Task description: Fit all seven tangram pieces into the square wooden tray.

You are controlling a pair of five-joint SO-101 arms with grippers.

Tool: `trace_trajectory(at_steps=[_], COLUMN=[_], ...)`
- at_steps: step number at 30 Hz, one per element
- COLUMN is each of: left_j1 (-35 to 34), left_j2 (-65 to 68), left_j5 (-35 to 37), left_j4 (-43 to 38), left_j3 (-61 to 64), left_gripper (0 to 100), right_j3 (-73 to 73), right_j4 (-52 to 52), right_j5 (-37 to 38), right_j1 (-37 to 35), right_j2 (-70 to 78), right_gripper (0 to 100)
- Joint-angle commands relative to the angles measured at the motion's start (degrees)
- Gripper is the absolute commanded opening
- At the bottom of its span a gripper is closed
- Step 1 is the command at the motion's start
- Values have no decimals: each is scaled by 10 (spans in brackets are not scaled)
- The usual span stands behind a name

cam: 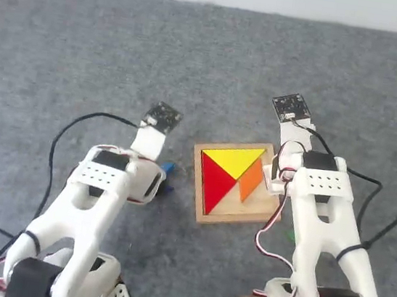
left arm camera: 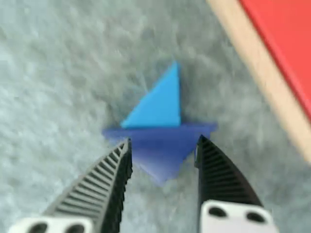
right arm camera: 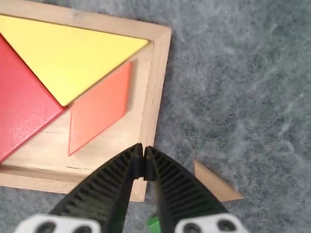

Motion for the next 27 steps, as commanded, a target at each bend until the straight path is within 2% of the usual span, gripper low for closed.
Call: trace_trajectory(at_steps=[1,6,8,10,17,24,27], left_j1=[-1,-4,-23,-33,-18,22,21], left_j2=[-11,-11,-11,-11,-11,-10,-10], left_j5=[40,40,-4,-93,-517,-780,-811], left_j4=[-21,-15,0,16,44,43,43], left_j3=[-42,-54,-61,-65,-52,-4,4], left_gripper=[210,210,210,209,209,210,210], right_j3=[-3,-3,-3,-3,-3,-3,-3], right_j4=[-8,-7,-7,-7,-6,-7,-7], right_j5=[7,7,7,7,8,8,8], right_j1=[7,7,7,7,9,11,11], right_j2=[-27,-27,-27,-27,-27,-27,-27], right_gripper=[9,9,9,9,8,8,8])
